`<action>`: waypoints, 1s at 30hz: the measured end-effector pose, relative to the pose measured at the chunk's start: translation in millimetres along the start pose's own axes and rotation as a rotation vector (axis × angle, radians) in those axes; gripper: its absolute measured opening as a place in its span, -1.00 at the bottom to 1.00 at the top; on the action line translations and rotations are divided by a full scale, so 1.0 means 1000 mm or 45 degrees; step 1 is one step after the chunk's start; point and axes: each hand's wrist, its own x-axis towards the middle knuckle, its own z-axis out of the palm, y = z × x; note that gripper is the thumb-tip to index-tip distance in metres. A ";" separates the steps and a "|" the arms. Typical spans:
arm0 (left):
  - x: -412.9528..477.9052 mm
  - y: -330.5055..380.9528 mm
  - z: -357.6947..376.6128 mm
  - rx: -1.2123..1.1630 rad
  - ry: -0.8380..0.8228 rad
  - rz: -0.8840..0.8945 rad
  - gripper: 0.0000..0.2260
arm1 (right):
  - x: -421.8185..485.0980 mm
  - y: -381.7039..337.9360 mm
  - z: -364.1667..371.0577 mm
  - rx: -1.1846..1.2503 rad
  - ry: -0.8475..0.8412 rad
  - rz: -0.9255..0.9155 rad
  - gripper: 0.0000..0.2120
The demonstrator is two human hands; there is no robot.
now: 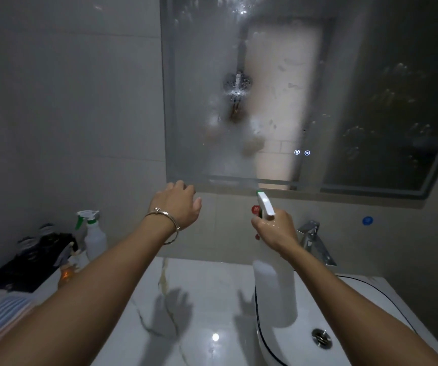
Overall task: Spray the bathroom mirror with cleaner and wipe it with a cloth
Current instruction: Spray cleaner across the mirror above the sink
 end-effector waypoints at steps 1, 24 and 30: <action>0.002 0.006 0.002 -0.009 -0.006 0.012 -0.65 | 0.002 0.005 -0.009 -0.015 0.013 0.003 -0.86; 0.071 0.300 0.018 -0.159 0.046 0.651 -0.65 | 0.045 0.120 -0.260 -0.085 0.609 0.294 -0.93; 0.088 0.353 0.012 -0.160 0.136 0.717 -0.65 | 0.063 0.125 -0.301 -0.182 0.650 0.246 -0.90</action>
